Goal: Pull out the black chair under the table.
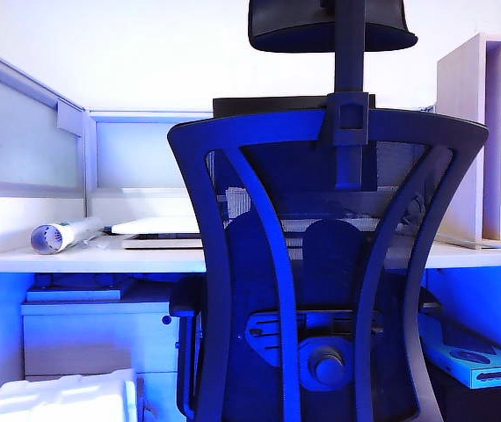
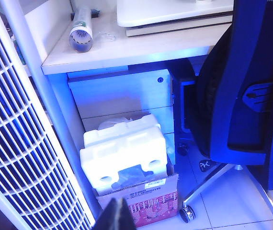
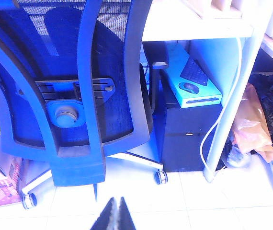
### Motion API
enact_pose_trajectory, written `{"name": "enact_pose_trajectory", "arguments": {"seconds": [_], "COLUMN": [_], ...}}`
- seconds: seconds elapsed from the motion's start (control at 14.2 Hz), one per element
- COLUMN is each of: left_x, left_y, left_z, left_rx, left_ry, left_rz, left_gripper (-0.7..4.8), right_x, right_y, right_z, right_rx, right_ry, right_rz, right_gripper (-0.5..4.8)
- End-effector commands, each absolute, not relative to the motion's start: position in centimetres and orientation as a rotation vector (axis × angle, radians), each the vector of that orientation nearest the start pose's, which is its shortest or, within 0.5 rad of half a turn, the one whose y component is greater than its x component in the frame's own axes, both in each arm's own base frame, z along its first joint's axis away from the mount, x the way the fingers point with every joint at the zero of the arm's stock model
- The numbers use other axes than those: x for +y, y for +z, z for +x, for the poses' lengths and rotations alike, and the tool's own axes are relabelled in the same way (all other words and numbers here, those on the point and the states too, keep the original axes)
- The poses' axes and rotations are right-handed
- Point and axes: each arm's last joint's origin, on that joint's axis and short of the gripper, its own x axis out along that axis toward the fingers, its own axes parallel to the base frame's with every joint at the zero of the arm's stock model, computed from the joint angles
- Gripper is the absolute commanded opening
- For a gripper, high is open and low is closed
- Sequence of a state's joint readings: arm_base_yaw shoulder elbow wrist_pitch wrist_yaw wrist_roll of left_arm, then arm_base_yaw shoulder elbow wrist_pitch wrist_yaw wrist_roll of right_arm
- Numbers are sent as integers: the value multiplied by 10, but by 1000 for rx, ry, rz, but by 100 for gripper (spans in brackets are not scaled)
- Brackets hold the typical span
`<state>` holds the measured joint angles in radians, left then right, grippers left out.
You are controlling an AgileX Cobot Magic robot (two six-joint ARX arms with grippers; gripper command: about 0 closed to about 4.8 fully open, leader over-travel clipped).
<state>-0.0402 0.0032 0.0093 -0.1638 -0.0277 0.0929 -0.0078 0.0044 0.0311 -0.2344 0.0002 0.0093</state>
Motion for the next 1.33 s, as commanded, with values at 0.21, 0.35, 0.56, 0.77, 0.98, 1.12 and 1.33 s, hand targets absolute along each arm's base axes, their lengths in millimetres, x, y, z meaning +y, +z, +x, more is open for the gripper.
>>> {"name": "enact_pose_trajectory", "arguments": {"seconds": [0.21,0.35,0.56,0.77,0.98,1.12,1.33], "left_x": [-3,-3,-3,-5,-9,-18,-18], "left_y": [148,148,148,157,172,191,199], "left_z": [96,96,96,97,96,90,87], "left_rx": [181,180,179,90,-77,-287,-353], "left_ry": [-21,-22,-22,-85,-241,-541,-549], "left_rz": [95,95,95,90,95,148,92], "left_gripper": [-5,-5,-5,-5,-5,-1,-1], "right_x": [-1,-1,-1,-1,-1,3,4], "right_y": [151,151,150,150,150,164,186], "right_z": [94,94,94,94,94,95,93], "right_rx": [202,202,208,208,208,75,-56], "right_ry": [-9,-9,-9,-9,-9,112,162], "right_rz": [7,7,7,7,7,59,159], "right_gripper": [-1,-1,-1,-1,-1,77,252]}}
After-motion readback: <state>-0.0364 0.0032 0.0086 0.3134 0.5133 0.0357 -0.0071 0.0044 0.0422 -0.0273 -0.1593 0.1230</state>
